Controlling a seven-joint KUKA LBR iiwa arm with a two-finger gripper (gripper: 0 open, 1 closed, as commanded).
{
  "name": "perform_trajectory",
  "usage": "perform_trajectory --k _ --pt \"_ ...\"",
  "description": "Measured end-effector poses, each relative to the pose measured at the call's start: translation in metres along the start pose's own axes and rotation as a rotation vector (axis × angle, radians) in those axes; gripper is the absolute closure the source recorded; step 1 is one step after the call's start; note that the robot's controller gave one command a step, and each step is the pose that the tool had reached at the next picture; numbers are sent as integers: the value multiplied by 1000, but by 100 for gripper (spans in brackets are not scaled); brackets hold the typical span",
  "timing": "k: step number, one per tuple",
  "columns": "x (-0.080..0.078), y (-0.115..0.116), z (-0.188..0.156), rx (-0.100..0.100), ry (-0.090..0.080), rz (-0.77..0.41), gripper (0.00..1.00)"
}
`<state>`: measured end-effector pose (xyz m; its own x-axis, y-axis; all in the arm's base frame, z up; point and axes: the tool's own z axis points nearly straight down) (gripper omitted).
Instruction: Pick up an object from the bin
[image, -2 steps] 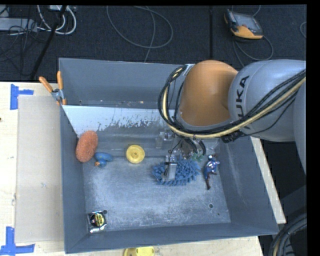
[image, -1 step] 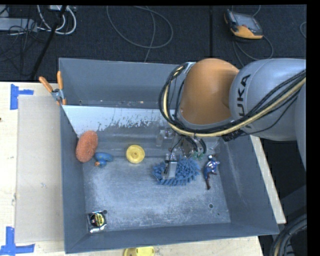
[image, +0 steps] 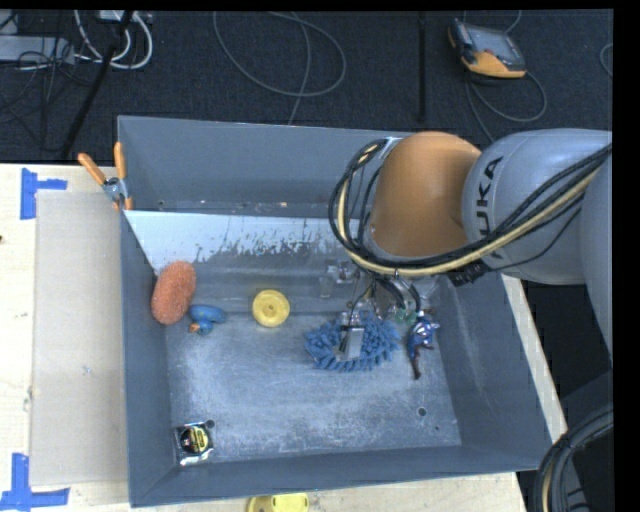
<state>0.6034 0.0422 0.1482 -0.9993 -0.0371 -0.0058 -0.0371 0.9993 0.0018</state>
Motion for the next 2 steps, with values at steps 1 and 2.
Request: perform_trajectory --k 1,2 --pt "1 -14 33 3 8 79 0" --pt "2 -26 54 2 7 187 100"
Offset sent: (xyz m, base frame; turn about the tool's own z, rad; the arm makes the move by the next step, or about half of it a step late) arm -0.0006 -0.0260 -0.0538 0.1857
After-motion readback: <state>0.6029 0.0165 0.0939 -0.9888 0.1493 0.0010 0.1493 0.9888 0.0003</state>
